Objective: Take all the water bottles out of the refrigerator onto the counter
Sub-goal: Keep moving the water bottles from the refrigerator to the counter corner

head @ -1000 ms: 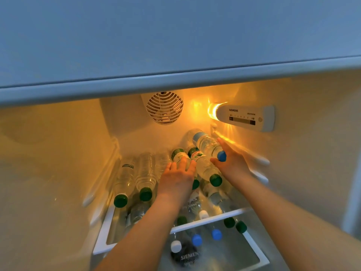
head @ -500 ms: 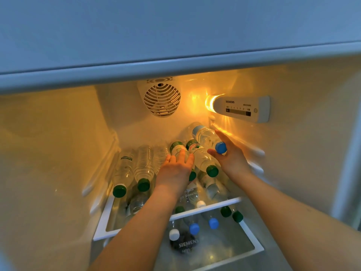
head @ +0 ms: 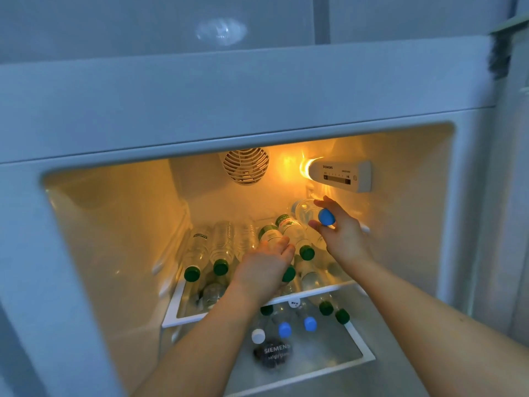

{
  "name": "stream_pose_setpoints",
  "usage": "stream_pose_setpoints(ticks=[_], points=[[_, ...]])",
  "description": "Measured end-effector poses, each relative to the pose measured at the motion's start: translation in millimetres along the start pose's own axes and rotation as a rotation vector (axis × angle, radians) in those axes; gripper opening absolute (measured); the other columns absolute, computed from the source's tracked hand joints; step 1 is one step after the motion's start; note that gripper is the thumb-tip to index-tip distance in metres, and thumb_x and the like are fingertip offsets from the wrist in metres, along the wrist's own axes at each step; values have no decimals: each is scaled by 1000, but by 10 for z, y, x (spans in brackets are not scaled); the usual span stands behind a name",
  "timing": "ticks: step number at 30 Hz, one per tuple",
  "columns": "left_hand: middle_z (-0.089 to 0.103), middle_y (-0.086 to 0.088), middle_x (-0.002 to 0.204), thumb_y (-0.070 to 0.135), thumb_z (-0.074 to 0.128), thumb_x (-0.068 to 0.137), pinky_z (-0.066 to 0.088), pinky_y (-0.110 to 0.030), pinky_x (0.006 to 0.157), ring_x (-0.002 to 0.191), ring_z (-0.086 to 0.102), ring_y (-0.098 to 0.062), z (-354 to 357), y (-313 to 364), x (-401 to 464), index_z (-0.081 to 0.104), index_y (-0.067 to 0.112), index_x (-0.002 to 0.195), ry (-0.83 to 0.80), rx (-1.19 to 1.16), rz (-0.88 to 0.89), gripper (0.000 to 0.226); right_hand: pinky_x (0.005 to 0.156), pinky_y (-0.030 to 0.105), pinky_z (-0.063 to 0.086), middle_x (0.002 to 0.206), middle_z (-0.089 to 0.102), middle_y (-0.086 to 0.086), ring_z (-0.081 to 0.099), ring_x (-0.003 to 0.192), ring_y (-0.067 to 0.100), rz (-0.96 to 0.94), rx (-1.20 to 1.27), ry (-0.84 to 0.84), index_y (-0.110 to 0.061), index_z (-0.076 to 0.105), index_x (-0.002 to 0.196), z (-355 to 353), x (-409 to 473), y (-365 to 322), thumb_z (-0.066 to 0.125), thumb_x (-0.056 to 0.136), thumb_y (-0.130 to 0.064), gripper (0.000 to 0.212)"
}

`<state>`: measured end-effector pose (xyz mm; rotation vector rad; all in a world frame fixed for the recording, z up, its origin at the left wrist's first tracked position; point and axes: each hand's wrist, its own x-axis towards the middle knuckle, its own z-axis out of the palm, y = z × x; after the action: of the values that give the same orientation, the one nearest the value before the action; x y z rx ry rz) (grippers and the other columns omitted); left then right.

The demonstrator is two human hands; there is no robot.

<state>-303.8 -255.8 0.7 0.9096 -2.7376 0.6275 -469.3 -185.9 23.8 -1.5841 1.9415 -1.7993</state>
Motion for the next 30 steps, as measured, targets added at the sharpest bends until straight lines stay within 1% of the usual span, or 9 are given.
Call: stream_pose_setpoints(ticks=[6,9,14,18,21,23,25,27,30], points=[[14,-1,161,28,65,89,45,-45,99,140,29,-36,-405,91,-230,20,19,151,14,10,6,77,86,24,35,127,59,-5,55,113,20,-28,1,46,-24,55,124,-121,-196,-306,64,92,-23,33],[21,1,159,32,67,87,47,-42,99,134,39,-30,-634,107,-356,26,21,150,83,-58,-33,76,82,27,36,109,54,-10,52,100,14,-49,45,72,-21,55,120,-159,-287,-493,64,92,-21,30],[34,6,154,38,65,87,46,-38,98,125,51,-24,-993,93,-635,37,23,146,190,-247,-170,66,79,30,41,105,54,-7,50,94,14,-99,39,59,-24,54,120,-255,-397,-832,65,91,-24,31],[57,2,134,39,65,87,48,-31,87,110,60,-21,-1195,91,-905,50,22,136,257,-373,-285,55,76,31,42,103,56,-3,52,91,18,-129,34,43,-23,54,120,-321,-529,-1060,65,91,-23,31],[65,-2,121,39,65,86,47,-28,81,104,61,-22,-1364,112,-1109,55,22,132,256,-448,-395,50,72,29,42,101,57,-2,56,89,21,-127,40,20,-23,54,117,-357,-669,-1170,66,90,-24,29],[68,-2,108,38,65,85,47,-28,77,96,63,-25,-1482,139,-1234,63,22,120,262,-494,-472,38,66,27,43,100,57,-2,55,88,21,-130,68,15,-22,55,114,-391,-758,-1213,67,89,-25,28],[64,1,80,37,65,82,42,-26,60,76,59,-25,-1571,163,-1367,66,23,85,304,-547,-531,14,63,22,42,96,58,-3,55,87,20,-132,102,11,-22,56,110,-425,-845,-1235,69,88,-24,26],[51,5,61,36,66,80,30,-25,49,60,48,-18,-1617,178,-1479,49,23,61,322,-595,-584,29,65,28,48,91,57,-6,57,86,22,-132,114,1,-23,56,107,-457,-928,-1276,70,86,-24,26],[43,3,55,36,67,78,25,-26,46,52,38,-15,-1692,198,-1681,41,20,56,318,-654,-672,38,75,48,56,87,55,-9,59,85,26,-115,142,-59,-22,56,106,-482,-1061,-1363,71,85,-26,26]])
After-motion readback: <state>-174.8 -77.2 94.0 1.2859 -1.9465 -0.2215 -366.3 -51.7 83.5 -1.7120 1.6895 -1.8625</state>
